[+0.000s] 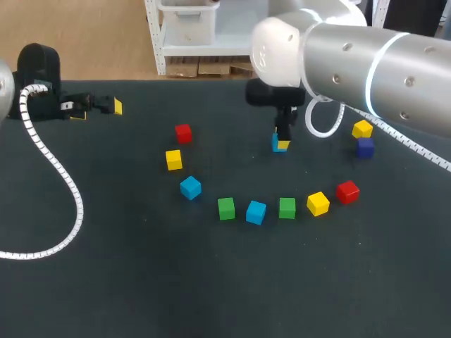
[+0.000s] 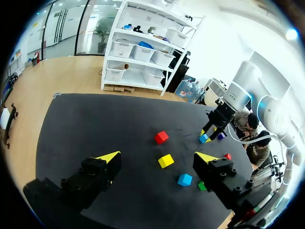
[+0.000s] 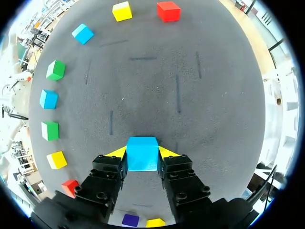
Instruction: Place the blue cubes, place green cubes on the blue cubes, place the yellow cubes on the green cubes, then place the red cubes on the yellow cubes, and place purple cube on the red cubes.
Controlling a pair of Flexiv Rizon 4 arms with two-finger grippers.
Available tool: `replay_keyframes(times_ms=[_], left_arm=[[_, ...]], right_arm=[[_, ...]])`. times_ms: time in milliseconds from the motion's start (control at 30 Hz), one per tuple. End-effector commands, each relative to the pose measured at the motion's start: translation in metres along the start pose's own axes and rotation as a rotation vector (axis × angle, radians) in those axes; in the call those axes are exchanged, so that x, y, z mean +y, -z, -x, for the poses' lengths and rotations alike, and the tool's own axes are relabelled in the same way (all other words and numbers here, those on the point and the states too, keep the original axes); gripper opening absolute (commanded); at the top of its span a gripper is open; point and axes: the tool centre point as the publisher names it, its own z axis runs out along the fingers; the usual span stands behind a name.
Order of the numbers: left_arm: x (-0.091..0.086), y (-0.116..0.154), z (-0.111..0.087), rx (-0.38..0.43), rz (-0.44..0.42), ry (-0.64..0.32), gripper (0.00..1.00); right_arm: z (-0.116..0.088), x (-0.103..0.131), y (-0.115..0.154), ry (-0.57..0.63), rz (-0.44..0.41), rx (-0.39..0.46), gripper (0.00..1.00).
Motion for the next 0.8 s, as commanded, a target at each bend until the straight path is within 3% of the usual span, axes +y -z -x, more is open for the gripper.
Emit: replay_keyframes(times_ms=[33, 567, 600, 667, 700, 733, 800], left_arm=[[0.0026, 0.0005, -0.0016, -0.007, -0.012, -0.003, 1.0], [0.0026, 0.0005, -0.0016, -0.007, -0.012, -0.003, 1.0], [0.0026, 0.0005, -0.0016, -0.007, -0.012, -0.003, 1.0], [0.0026, 0.0005, -0.0016, -0.007, -0.012, -0.003, 1.0], [0.0026, 0.0005, -0.0016, -0.007, -0.012, -0.003, 1.0], [0.0026, 0.0005, -0.0016, -0.007, -0.012, -0.003, 1.0], [0.0026, 0.0005, -0.0016, -0.007, -0.012, -0.003, 1.0]], right_arm=[[0.0045, -0.0063, 0.0005, -0.003, 0.007, 0.002, 0.0], [0.0117, -0.0102, -0.0034, 0.008, 0.019, 0.012, 0.02], [0.0114, -0.01, -0.0038, 0.006, 0.021, 0.009, 0.1], [0.0106, -0.0096, -0.0043, 0.005, 0.023, 0.007, 0.42], [0.0104, -0.0095, -0.0045, 0.001, 0.025, 0.004, 0.5], [0.0103, -0.0094, -0.0046, 0.001, 0.026, 0.001, 0.82], [0.0101, -0.0091, -0.0047, 0.002, 0.026, 0.001, 0.95]])
